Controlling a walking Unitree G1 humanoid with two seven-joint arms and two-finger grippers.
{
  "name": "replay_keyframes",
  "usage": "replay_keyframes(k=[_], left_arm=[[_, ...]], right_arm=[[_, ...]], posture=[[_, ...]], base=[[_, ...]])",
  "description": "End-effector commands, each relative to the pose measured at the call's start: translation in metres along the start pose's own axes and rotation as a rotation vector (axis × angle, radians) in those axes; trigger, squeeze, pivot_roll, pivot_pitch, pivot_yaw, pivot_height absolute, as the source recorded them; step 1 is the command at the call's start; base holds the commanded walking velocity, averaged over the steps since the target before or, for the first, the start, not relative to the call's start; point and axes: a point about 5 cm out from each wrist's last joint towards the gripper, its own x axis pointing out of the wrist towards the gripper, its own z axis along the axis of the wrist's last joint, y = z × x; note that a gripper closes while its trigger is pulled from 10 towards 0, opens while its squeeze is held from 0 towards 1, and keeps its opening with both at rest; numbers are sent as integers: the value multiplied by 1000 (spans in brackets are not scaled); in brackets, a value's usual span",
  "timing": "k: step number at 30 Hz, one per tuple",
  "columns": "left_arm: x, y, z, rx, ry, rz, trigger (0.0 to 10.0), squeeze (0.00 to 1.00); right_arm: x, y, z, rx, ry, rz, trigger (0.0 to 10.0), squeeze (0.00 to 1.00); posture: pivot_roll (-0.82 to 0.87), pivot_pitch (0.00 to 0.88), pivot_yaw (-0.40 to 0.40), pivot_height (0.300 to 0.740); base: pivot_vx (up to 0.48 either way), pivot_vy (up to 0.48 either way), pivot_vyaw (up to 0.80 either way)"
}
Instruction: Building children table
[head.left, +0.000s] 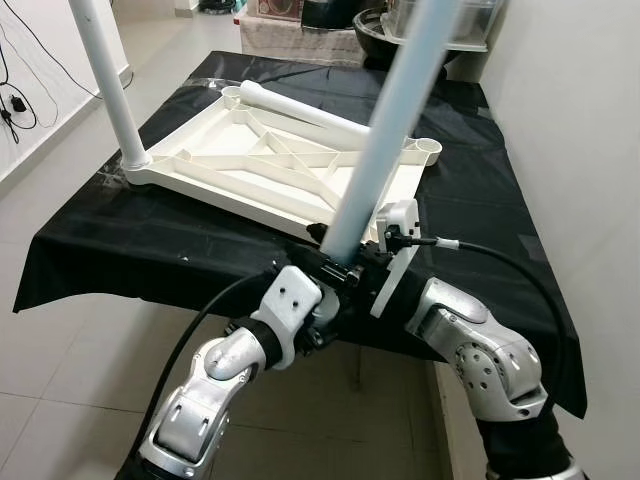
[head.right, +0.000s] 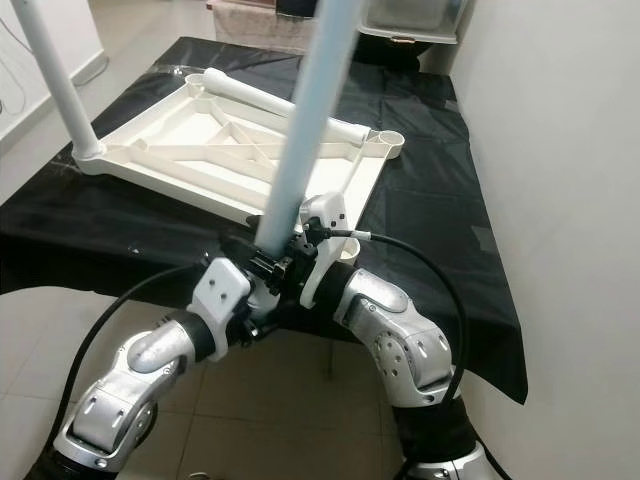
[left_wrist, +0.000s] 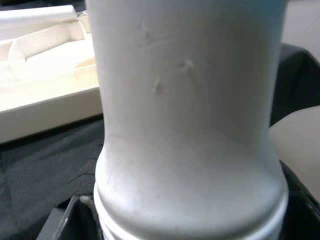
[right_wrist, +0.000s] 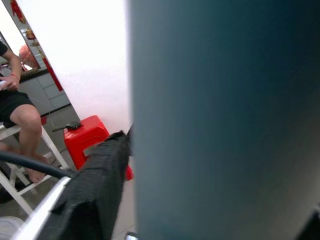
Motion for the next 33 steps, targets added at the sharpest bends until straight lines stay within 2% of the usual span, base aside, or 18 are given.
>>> replay_keyframes(k=[1,23,24,33], left_arm=[[0,-4,-2,10,3,-24,10000,0],[-7,-13,-9,14,19,-63,10000,0],[-7,-13,-9,14,20,-63,10000,0],[-6,-9,-10,6,24,-45,10000,0]], right_arm=[[4,6,4,-29,-8,37,10000,0],[9,9,11,-28,-22,67,10000,0],[9,9,11,-24,-22,72,0,0],[9,11,9,-13,-17,83,0,0]], posture=[[68,108,-90,740],[62,115,-86,740],[62,115,-88,740],[61,112,-89,740]], base=[[0,0,0],[0,0,0],[0,0,0],[0,0,0]])
